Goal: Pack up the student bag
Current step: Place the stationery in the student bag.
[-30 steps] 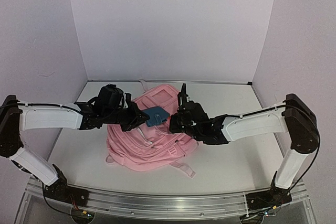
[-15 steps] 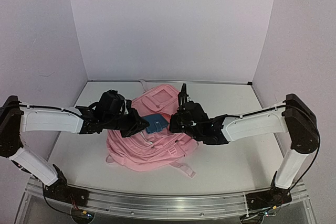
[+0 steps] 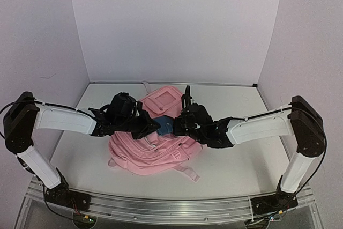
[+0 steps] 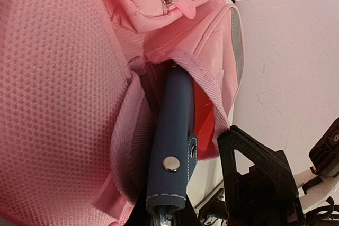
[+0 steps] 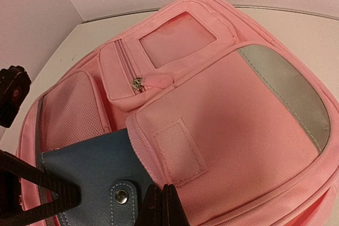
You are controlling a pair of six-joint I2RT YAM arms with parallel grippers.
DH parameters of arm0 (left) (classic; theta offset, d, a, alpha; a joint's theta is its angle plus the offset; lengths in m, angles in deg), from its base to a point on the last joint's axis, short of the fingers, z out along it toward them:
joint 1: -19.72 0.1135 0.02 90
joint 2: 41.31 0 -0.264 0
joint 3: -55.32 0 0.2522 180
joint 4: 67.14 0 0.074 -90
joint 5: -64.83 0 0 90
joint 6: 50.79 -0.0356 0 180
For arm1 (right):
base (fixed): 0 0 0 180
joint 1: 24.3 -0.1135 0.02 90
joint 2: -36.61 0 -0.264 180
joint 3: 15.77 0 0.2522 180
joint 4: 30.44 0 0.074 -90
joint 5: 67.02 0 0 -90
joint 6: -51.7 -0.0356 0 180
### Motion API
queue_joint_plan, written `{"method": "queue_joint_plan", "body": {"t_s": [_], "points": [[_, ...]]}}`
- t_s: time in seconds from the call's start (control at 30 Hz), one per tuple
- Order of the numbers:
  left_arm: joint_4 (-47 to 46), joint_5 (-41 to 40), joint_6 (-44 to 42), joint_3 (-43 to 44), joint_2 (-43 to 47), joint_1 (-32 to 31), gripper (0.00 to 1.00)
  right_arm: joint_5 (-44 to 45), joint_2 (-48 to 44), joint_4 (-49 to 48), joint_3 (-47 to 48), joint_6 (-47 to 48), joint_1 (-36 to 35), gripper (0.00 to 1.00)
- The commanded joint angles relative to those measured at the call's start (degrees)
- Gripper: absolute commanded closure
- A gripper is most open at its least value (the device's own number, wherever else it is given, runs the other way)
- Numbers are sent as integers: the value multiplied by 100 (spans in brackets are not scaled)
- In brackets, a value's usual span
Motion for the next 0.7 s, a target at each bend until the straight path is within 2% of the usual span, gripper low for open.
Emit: {"method": "queue_joint_plan", "body": {"t_s": [0.0, 0.27, 0.33, 0.57, 0.67], "points": [[-490, -193, 54, 405, -341, -68, 100, -229, -188, -327, 225, 34, -176, 100], [-653, -358, 24, 944, -1063, -230, 100, -337, -107, -327, 335, 68, -289, 100], [-665, -342, 19, 995, -1183, -240, 97, -303, -118, -327, 320, 60, -296, 100], [-229, -479, -321, 1051, -1125, -253, 60, -199, -215, -327, 210, 47, -294, 100], [81, -647, -441, 986, -953, -274, 49, -144, -277, -328, 164, 57, -296, 100]]}}
